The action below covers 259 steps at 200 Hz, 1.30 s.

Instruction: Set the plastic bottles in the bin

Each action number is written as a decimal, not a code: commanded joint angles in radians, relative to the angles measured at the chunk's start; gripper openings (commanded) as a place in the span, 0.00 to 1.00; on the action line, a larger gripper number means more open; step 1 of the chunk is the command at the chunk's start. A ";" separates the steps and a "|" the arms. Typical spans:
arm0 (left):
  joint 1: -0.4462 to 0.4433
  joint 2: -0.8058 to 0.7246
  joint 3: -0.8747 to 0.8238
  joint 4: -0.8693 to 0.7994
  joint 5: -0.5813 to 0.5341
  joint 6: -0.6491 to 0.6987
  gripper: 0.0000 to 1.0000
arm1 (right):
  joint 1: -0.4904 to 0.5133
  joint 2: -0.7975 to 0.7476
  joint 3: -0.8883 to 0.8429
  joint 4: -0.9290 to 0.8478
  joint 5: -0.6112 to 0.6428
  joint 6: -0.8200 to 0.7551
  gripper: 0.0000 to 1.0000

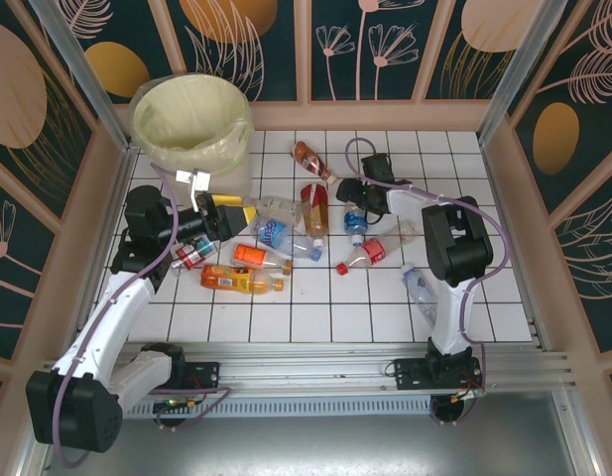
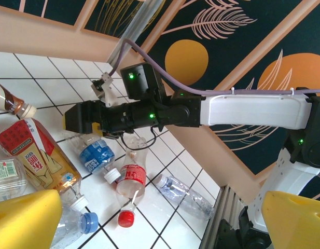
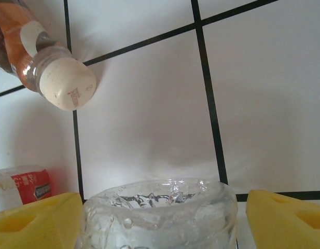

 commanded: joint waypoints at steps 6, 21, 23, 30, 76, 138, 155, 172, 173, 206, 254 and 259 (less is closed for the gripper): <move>-0.006 0.001 0.002 -0.006 0.002 0.030 0.99 | -0.006 0.017 0.024 -0.029 -0.002 -0.048 0.84; -0.006 0.001 0.002 -0.007 0.002 0.032 0.99 | -0.006 0.024 0.034 -0.046 0.004 -0.064 0.84; -0.006 0.001 0.003 -0.007 0.001 0.032 0.99 | -0.005 0.025 0.037 -0.050 0.005 -0.068 0.84; -0.005 0.001 0.002 -0.009 -0.001 0.032 0.99 | -0.006 0.034 0.051 -0.067 0.011 -0.081 0.83; -0.006 -0.004 0.003 -0.020 -0.012 0.042 0.99 | -0.005 0.063 0.117 -0.158 0.066 -0.161 0.80; -0.006 0.004 0.004 -0.024 -0.013 0.044 0.99 | -0.006 0.060 0.132 -0.173 0.079 -0.184 0.70; -0.006 0.007 0.006 -0.027 -0.015 0.045 0.99 | -0.004 0.043 0.121 -0.155 0.056 -0.181 0.68; -0.006 0.013 0.006 -0.030 -0.022 0.047 0.99 | -0.001 0.015 0.103 -0.130 0.050 -0.181 0.64; -0.006 0.013 0.007 -0.030 -0.022 0.047 0.99 | 0.000 0.013 0.103 -0.130 0.050 -0.181 0.64; -0.019 0.049 0.009 -0.022 -0.024 0.046 0.99 | 0.006 -0.093 0.035 -0.050 0.060 -0.179 0.62; -0.101 0.116 0.048 -0.038 -0.079 0.032 0.99 | 0.012 -0.261 -0.013 0.046 0.034 -0.194 0.62; -0.109 0.120 0.055 -0.038 -0.088 0.030 0.99 | 0.012 -0.280 -0.018 0.053 0.025 -0.197 0.62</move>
